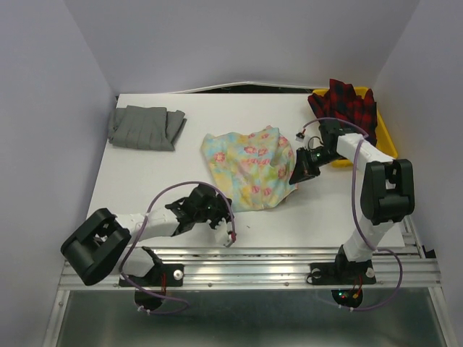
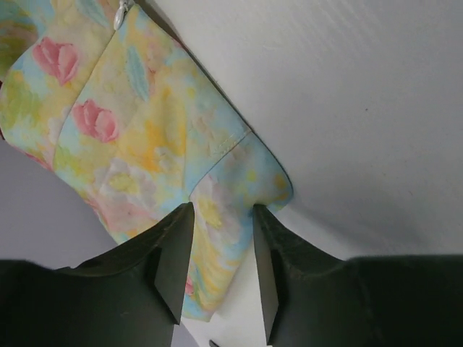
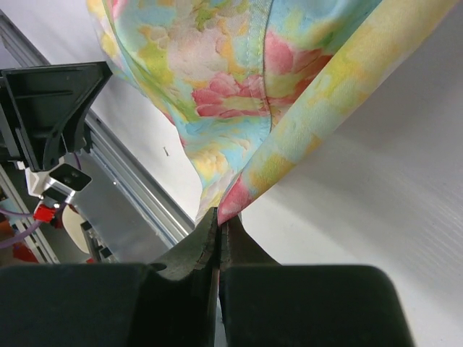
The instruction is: Fold and stack the skirts
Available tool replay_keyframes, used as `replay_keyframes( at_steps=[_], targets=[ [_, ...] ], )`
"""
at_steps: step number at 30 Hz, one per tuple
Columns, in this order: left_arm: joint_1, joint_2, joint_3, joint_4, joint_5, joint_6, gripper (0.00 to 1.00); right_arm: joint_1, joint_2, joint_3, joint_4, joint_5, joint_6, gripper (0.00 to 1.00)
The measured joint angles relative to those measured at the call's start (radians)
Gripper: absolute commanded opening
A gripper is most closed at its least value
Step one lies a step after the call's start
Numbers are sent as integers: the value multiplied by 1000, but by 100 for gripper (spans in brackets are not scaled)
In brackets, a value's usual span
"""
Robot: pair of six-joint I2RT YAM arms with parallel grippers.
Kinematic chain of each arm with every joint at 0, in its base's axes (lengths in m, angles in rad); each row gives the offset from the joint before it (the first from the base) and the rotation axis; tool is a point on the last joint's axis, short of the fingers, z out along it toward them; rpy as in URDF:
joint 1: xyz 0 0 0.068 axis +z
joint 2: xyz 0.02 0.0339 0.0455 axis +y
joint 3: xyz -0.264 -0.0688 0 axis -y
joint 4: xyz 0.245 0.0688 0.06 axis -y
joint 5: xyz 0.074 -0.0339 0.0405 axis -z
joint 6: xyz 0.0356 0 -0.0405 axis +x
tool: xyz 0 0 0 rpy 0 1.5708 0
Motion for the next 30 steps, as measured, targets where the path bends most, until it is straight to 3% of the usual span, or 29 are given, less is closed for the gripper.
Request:
replay_keyframes(
  at_steps=[1,5,10,16,18,19,20,21,24,25,26,30],
  targets=[
    [-2,3,0,-2,2,2,27,0,0,1,-1,0,0,1],
    [-2,-15,32,-71,34,-34,4,0,0,2,-12,1,-3,1],
    [-5,-172,206,-348,127,-236,0,0,-19,3,-65,46,-21,1],
    [42,-335,403,-549,282,-525,0,0,-48,69,-121,138,-20,1],
    [93,-319,438,-580,325,-581,16,0,-13,124,-132,162,-19,1],
    [119,-303,444,-592,339,-592,32,0,15,154,-131,166,-19,1],
    [133,-286,443,-601,340,-584,37,0,53,183,-127,170,-18,1],
    [146,-269,439,-615,335,-571,49,0,100,210,-120,172,-16,1],
    [136,-195,385,-614,289,-513,62,0,179,226,-114,173,-5,1],
    [125,-182,364,-615,269,-489,71,0,199,226,-117,173,-2,1],
    [113,-175,346,-614,246,-469,93,0,211,226,-119,173,1,1],
    [66,-151,283,-551,167,-388,93,0,219,227,-119,169,12,1]
  ],
)
